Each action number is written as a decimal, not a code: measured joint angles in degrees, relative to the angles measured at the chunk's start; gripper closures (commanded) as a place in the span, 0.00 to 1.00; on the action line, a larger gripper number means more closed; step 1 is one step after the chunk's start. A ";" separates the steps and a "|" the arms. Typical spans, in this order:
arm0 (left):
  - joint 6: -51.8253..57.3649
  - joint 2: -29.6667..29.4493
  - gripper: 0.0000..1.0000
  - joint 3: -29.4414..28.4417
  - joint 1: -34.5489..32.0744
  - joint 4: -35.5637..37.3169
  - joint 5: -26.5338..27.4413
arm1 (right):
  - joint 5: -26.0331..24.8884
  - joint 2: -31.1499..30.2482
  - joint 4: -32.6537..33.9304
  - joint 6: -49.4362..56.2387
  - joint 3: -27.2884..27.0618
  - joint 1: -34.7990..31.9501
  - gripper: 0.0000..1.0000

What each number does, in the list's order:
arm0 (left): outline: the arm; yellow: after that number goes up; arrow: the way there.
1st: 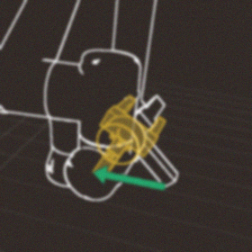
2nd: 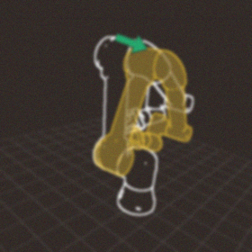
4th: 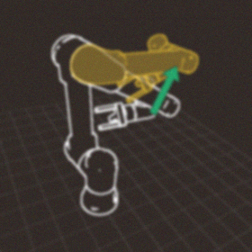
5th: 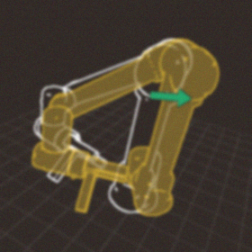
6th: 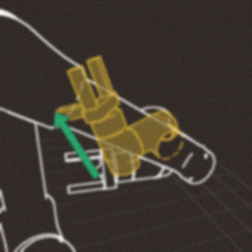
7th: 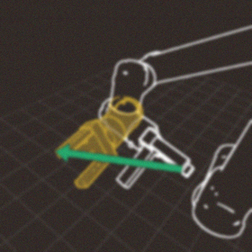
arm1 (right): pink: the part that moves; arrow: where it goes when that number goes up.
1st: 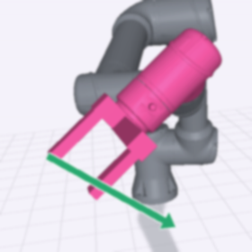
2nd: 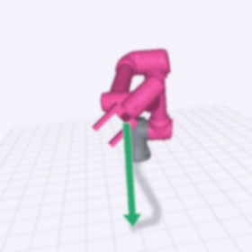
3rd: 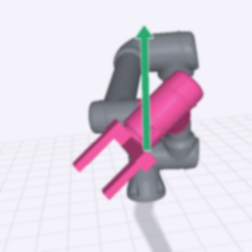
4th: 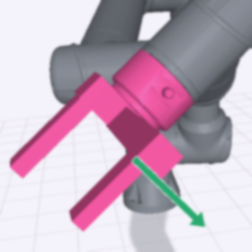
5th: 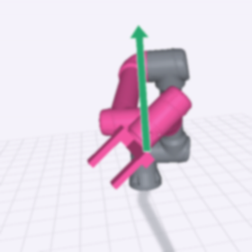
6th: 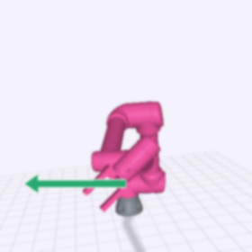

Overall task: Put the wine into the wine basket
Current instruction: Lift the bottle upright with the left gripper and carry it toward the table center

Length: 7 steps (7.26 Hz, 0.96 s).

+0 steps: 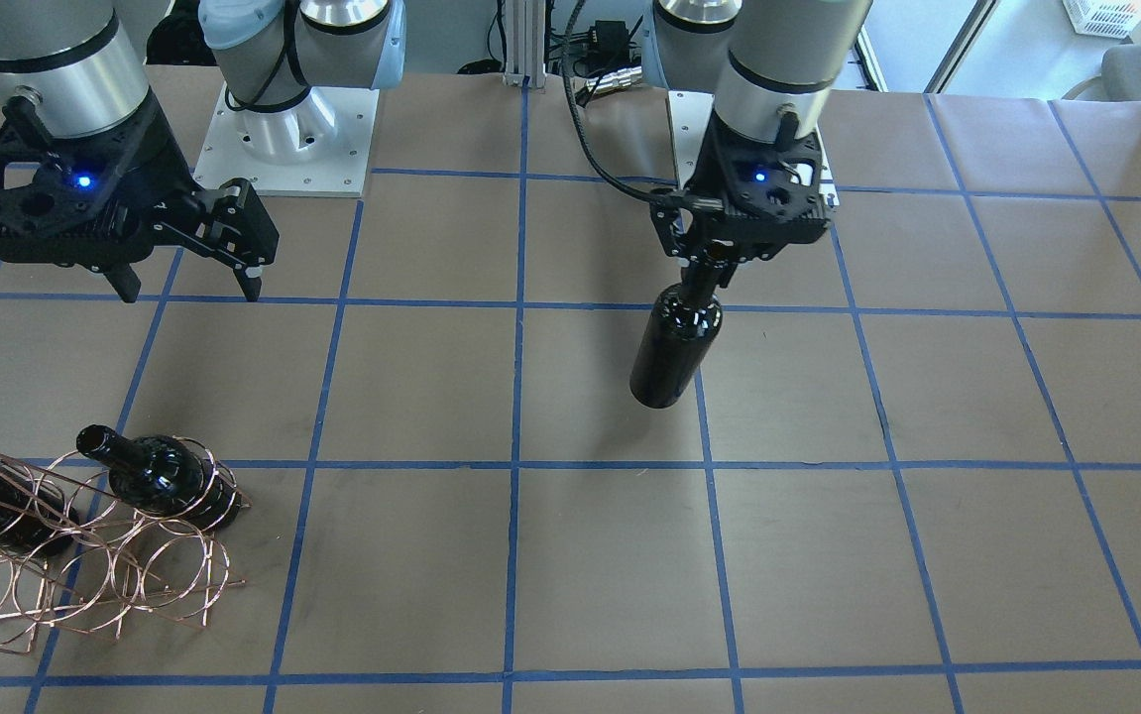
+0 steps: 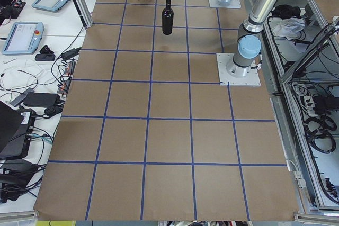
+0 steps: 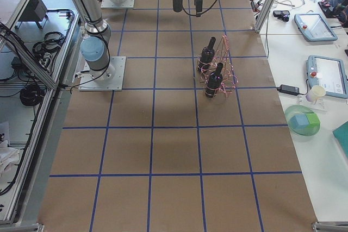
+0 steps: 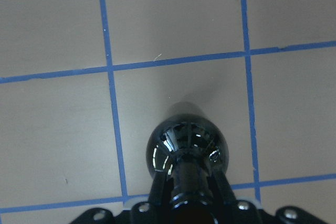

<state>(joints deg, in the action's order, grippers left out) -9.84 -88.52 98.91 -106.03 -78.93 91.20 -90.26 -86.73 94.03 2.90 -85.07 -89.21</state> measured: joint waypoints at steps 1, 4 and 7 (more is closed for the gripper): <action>-2.26 -0.51 1.00 0.48 -2.81 0.05 0.06 | -0.02 -0.01 -0.08 0.03 -0.01 0.00 0.00; -4.10 -2.62 1.00 1.00 -5.61 3.52 -0.24 | 0.00 0.04 -0.67 0.00 -0.01 0.01 0.00; -5.77 -4.66 1.00 1.15 -6.74 4.44 -0.25 | 0.23 -0.06 -0.71 0.10 0.06 0.15 0.00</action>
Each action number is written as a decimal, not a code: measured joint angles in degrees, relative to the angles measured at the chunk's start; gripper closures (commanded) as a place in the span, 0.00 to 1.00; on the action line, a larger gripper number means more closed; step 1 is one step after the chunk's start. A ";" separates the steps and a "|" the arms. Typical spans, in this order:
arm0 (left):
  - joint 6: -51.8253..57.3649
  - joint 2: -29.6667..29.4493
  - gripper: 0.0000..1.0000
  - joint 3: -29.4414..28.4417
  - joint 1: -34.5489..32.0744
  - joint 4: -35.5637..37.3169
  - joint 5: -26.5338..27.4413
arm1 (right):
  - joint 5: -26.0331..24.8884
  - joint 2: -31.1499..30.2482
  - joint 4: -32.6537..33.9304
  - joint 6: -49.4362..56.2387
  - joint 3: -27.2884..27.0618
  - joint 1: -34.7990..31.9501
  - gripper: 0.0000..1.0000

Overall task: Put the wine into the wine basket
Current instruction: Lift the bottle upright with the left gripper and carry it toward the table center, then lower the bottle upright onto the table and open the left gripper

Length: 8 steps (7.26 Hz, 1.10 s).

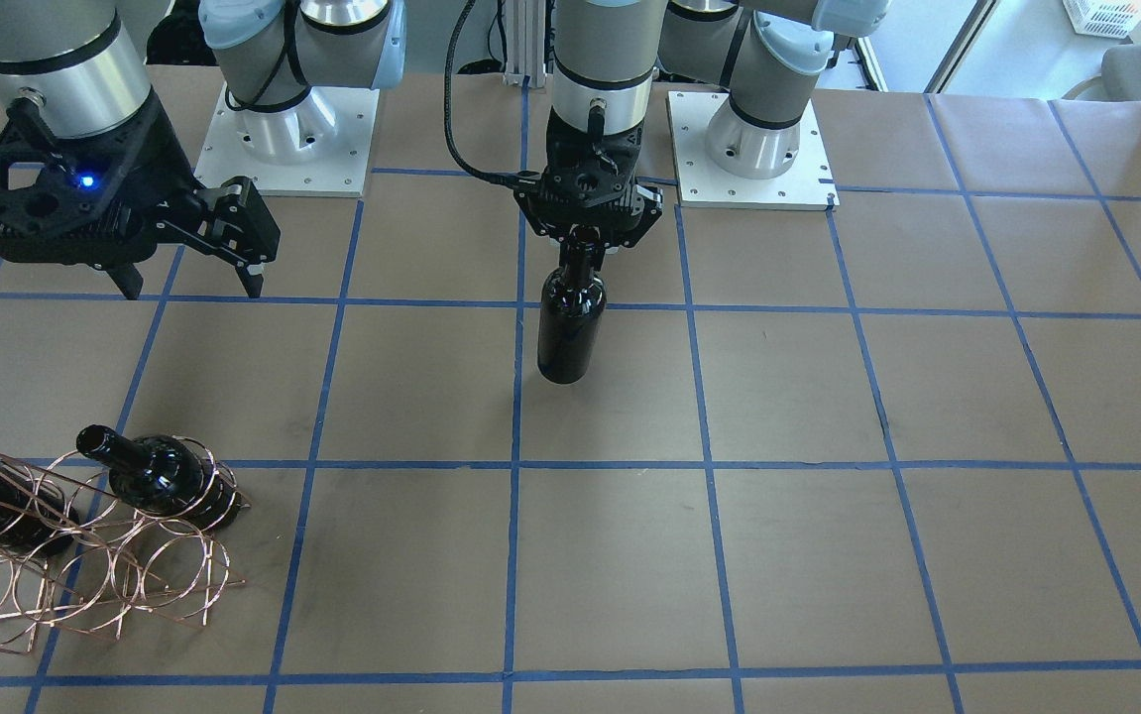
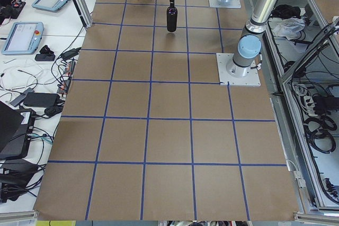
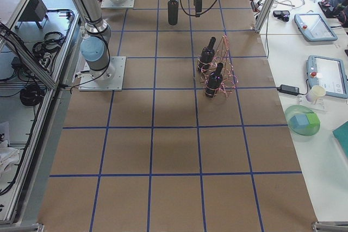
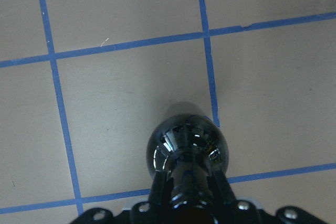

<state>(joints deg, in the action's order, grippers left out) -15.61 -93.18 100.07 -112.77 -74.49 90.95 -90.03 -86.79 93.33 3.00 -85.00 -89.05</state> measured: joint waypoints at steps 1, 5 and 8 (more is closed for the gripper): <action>-0.48 -0.28 1.00 -0.01 -0.32 0.03 -0.05 | 0.13 -0.14 0.12 0.04 0.00 -0.02 0.00; -1.01 -1.24 1.00 0.05 -1.54 -0.10 0.24 | -0.48 -1.04 -0.19 0.07 -0.03 -0.40 0.00; -1.04 -1.77 0.97 0.08 -2.06 -0.13 0.41 | -0.40 -1.76 -0.41 -0.06 -0.28 -0.46 0.00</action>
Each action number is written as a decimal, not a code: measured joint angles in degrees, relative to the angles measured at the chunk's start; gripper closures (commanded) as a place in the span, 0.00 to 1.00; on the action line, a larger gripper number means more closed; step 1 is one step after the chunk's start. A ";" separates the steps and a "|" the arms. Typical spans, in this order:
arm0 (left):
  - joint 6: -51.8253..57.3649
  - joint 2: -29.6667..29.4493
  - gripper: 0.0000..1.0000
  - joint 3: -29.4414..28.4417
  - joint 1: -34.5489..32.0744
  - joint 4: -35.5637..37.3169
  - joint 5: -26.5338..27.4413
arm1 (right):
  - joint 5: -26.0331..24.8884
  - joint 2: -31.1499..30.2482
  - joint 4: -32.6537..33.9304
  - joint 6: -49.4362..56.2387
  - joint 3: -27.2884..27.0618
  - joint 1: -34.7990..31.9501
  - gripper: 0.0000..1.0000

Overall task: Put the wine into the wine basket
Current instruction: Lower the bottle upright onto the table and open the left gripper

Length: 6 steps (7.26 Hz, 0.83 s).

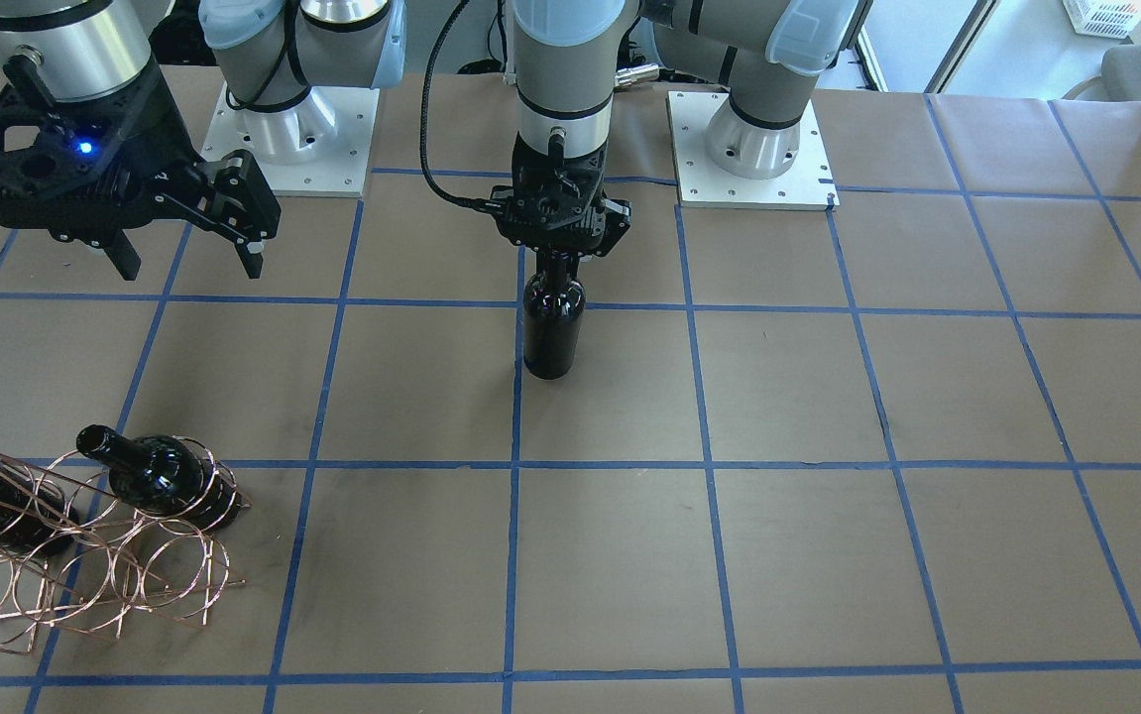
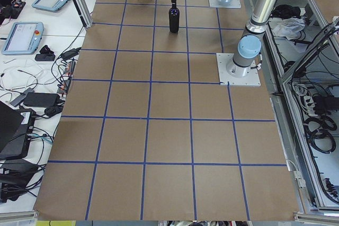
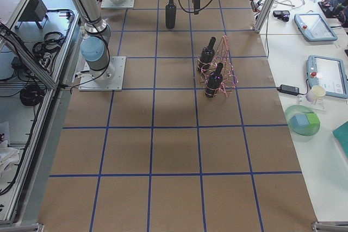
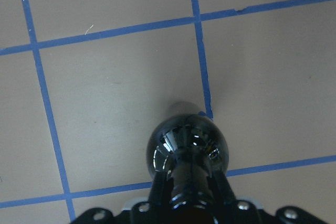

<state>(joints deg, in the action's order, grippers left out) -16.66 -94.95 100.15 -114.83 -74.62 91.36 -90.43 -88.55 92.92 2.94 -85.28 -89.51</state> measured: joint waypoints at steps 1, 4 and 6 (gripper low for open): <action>-0.01 -0.12 0.95 -0.01 -0.02 0.00 -0.04 | -0.18 -0.02 -0.71 -0.24 -0.12 0.06 0.00; -0.03 -0.37 0.94 -0.09 -0.04 0.13 -0.17 | -0.33 -0.04 -2.49 -0.18 -0.44 0.19 0.00; -0.04 -0.58 0.68 -0.12 -0.04 0.17 -0.23 | -0.27 -0.04 -2.64 -0.19 -0.72 0.14 0.00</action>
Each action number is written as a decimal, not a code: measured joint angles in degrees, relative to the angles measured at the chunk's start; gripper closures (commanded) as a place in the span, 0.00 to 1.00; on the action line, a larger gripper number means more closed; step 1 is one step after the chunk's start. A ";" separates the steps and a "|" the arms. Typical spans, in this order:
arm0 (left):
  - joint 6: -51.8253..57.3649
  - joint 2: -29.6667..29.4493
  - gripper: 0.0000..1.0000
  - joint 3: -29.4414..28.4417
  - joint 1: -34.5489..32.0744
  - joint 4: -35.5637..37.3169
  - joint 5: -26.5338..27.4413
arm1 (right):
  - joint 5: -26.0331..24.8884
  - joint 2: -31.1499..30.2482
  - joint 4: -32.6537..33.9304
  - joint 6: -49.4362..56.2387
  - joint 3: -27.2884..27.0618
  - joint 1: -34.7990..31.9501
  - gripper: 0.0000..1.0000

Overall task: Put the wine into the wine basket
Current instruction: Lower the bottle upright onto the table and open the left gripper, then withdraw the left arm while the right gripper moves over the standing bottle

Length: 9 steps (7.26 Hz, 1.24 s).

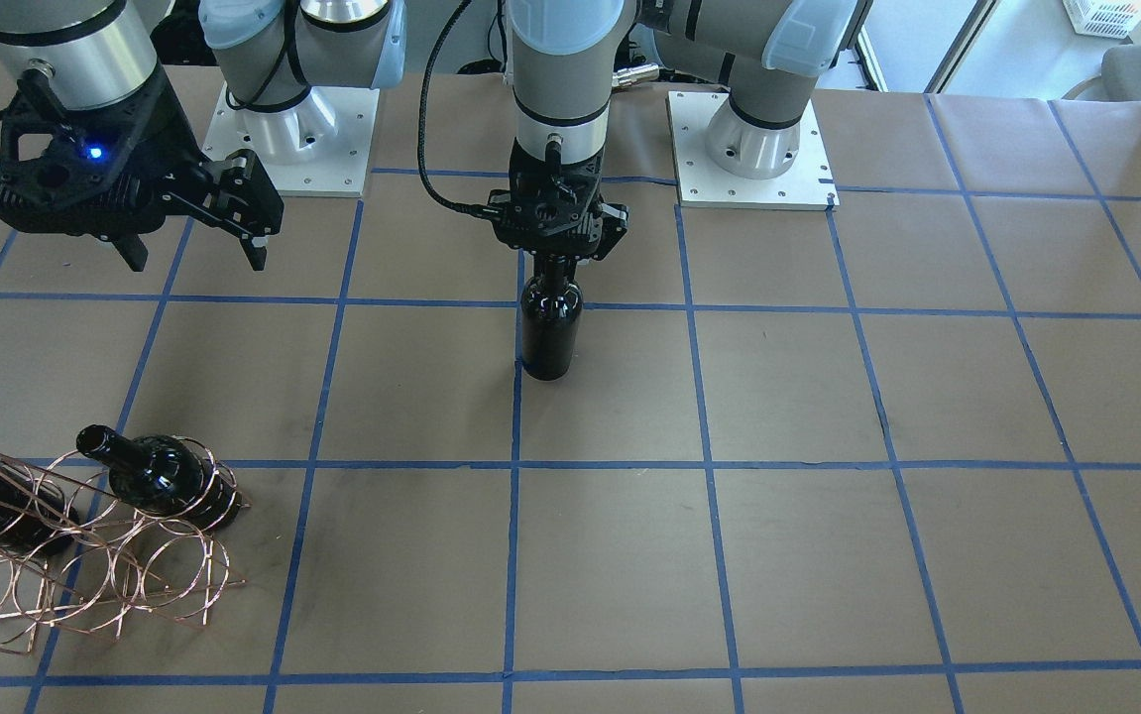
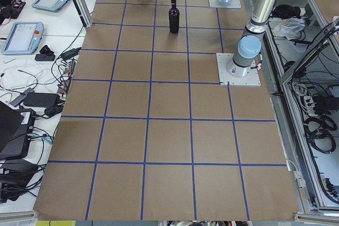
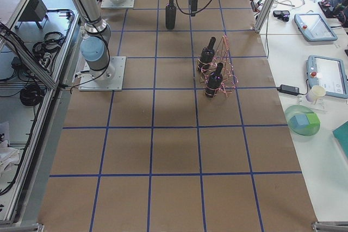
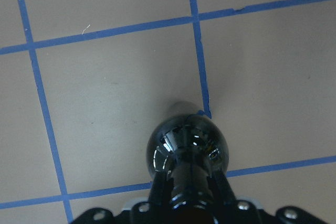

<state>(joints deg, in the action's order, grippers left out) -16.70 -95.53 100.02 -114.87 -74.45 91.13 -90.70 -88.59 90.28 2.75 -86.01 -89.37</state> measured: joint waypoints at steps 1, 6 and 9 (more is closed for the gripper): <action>0.00 -0.17 0.50 0.00 0.00 0.00 0.09 | 0.00 0.00 0.01 0.02 -0.22 0.00 0.00; 0.42 -0.32 0.00 -0.65 0.59 0.82 0.37 | 0.27 -0.05 -0.40 0.00 -0.94 0.01 0.00; 3.37 2.14 0.00 -5.48 6.46 -1.43 0.40 | 0.27 -0.14 -0.63 0.00 -1.00 -0.03 0.00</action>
<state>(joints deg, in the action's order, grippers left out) -13.33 -93.39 94.54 -108.42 -75.88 91.53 -90.42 -88.74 89.65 2.74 -87.01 -89.41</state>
